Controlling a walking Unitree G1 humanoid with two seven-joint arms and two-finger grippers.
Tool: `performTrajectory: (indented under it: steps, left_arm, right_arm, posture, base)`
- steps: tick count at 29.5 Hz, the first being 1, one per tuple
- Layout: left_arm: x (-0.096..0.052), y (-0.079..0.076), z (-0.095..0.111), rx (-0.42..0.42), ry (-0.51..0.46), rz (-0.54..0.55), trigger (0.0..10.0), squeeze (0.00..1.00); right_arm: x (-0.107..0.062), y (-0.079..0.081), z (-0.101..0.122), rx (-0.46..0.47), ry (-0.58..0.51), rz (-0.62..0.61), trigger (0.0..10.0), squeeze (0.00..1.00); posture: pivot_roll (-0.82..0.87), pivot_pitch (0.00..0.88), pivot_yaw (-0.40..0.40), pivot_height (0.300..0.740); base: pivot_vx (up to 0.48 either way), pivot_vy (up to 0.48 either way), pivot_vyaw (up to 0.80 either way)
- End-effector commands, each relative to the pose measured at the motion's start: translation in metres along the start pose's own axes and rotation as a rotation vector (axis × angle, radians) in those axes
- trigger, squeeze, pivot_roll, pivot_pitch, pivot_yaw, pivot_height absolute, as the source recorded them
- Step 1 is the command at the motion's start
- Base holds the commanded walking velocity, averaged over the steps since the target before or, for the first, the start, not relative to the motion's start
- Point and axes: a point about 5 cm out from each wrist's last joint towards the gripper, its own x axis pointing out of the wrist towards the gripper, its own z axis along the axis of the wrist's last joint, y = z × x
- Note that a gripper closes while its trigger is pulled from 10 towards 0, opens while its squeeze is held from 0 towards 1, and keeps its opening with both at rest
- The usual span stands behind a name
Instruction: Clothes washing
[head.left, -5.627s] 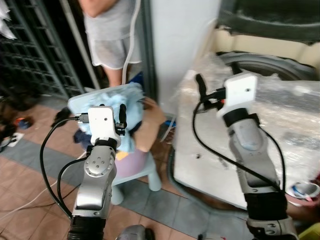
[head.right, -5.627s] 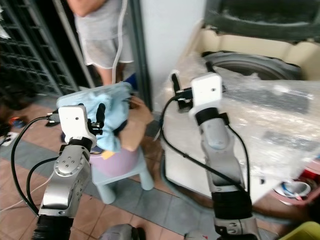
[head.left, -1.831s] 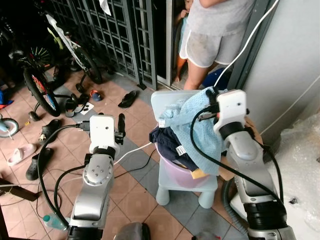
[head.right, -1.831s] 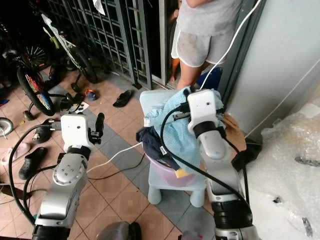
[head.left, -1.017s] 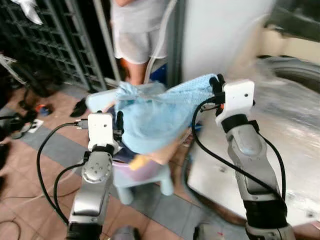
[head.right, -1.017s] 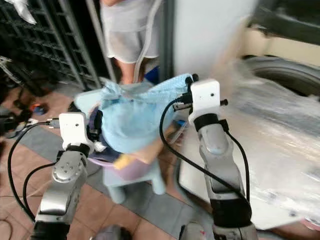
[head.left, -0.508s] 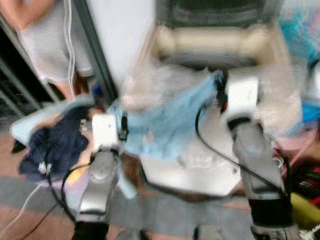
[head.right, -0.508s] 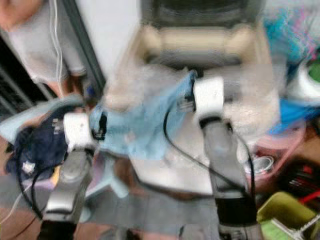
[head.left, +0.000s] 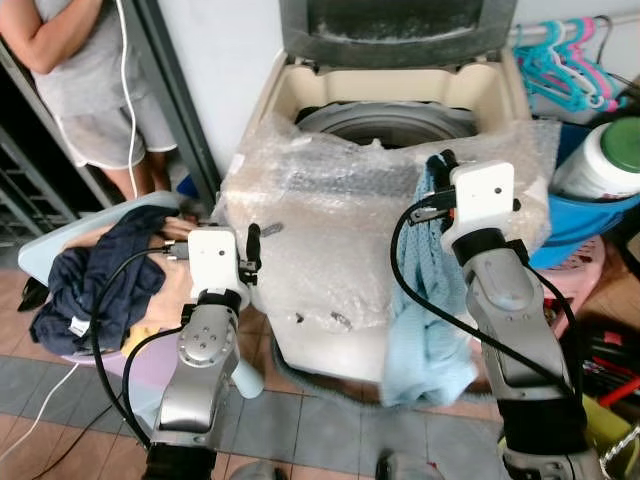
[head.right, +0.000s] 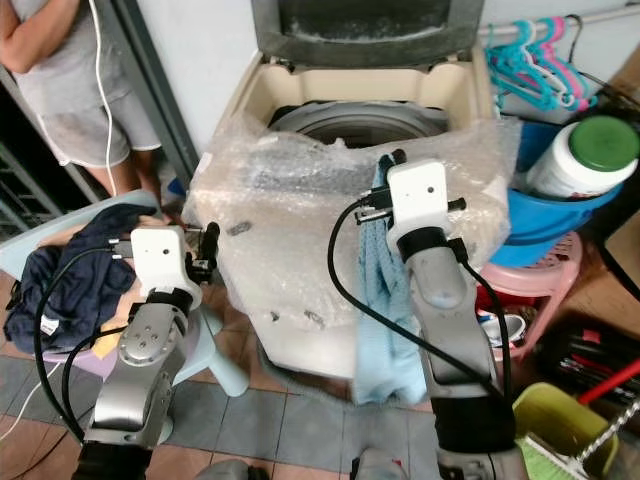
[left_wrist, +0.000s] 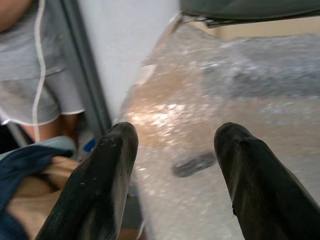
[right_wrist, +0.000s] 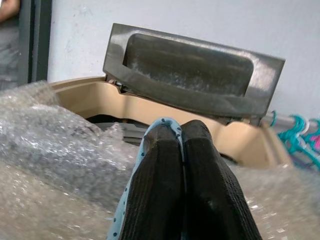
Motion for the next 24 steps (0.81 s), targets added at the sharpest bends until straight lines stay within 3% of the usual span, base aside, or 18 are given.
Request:
performTrajectory:
  steps: [1, 4, 9, 13, 15, 16, 19, 20, 21, 24]
  left_arm:
    - [0.001, 0.000, 0.001, 0.001, -0.009, -0.008, 10.0, 0.00]
    - [0.002, -0.001, 0.002, 0.000, -0.012, -0.011, 10.0, 0.00]
    - [0.004, -0.003, 0.002, -0.007, -0.017, -0.014, 10.0, 0.00]
    - [0.006, -0.006, 0.003, -0.010, -0.019, -0.016, 10.0, 0.00]
    - [0.006, -0.006, 0.002, -0.016, -0.015, -0.008, 10.0, 0.00]
    - [0.007, -0.007, 0.002, -0.016, -0.015, -0.009, 10.0, 0.00]
    - [0.008, -0.008, 0.002, -0.019, -0.016, -0.009, 10.0, 0.00]
    - [0.008, -0.008, 0.002, -0.020, -0.017, -0.010, 10.0, 0.00]
    - [0.009, -0.010, 0.002, -0.021, -0.019, -0.011, 10.0, 0.00]
    - [0.010, -0.010, 0.002, -0.022, -0.021, -0.010, 10.0, 0.00]
  right_arm:
    - [0.009, 0.004, 0.010, 0.009, -0.048, 0.047, 10.0, 0.00]
    - [0.024, 0.009, 0.020, 0.049, -0.084, 0.136, 10.0, 0.00]
    - [0.051, 0.025, 0.047, 0.008, -0.180, 0.334, 10.0, 0.00]
    - [0.070, 0.028, 0.070, 0.008, -0.250, 0.422, 10.0, 0.00]
    - [0.089, 0.026, 0.103, -0.013, -0.338, 0.475, 10.0, 0.00]
    - [0.092, 0.024, 0.108, -0.027, -0.352, 0.476, 10.0, 0.00]
    - [0.108, 0.010, 0.145, -0.102, -0.465, 0.422, 10.0, 0.00]
    - [0.115, 0.000, 0.163, -0.114, -0.511, 0.367, 10.0, 0.00]
    - [0.122, -0.024, 0.204, -0.153, -0.628, 0.216, 10.0, 0.00]
    - [0.119, -0.053, 0.247, -0.166, -0.750, 0.052, 10.0, 0.00]
  posture:
    - [-0.09, 0.025, 0.098, 0.740]
    - [-0.09, 0.020, 0.096, 0.740]
    - [-0.10, 0.015, 0.093, 0.740]
    - [-0.10, 0.007, 0.088, 0.740]
    - [-0.10, 0.005, 0.088, 0.740]
    - [-0.11, 0.001, 0.086, 0.740]
    - [-0.11, 0.000, 0.085, 0.740]
    - [-0.11, 0.000, 0.085, 0.740]
    - [-0.11, 0.000, 0.083, 0.740]
    - [-0.11, 0.000, 0.079, 0.740]
  base:
    - [0.337, 0.000, 0.00]
    - [0.339, 0.000, 0.00]
    - [0.340, 0.000, 0.00]
    - [0.318, 0.000, 0.00]
    - [0.000, 0.000, 0.00]
    - [0.000, 0.000, 0.00]
    - [0.000, 0.000, 0.00]
    - [0.000, 0.000, 0.00]
    - [0.000, 0.000, 0.00]
    - [0.000, 0.000, 0.00]
